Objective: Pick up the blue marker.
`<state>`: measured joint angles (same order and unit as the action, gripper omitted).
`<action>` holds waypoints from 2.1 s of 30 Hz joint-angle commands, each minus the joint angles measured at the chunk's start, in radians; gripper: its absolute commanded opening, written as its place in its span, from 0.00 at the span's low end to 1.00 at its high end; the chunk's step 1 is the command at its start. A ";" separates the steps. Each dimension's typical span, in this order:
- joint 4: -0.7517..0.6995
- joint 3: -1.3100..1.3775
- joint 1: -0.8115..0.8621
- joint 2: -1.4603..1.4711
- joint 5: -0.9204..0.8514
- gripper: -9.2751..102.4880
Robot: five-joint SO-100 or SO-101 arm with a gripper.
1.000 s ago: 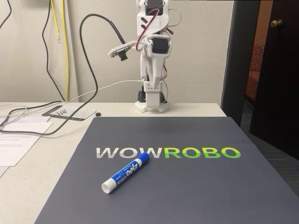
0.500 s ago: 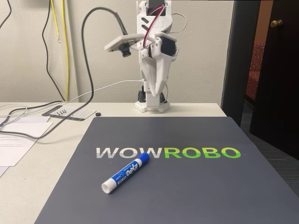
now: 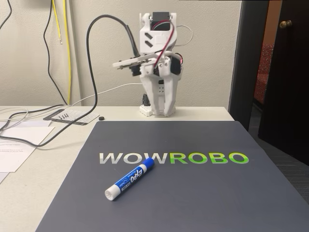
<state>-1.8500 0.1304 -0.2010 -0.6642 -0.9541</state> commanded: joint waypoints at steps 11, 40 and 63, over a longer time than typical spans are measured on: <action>0.081 0.034 0.138 0.109 -0.087 0.30; 0.298 0.034 0.204 0.333 -0.140 0.42; 0.258 0.043 0.190 0.405 -0.187 0.30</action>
<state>-1.5861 0.1319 0.0031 -0.2485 -1.1351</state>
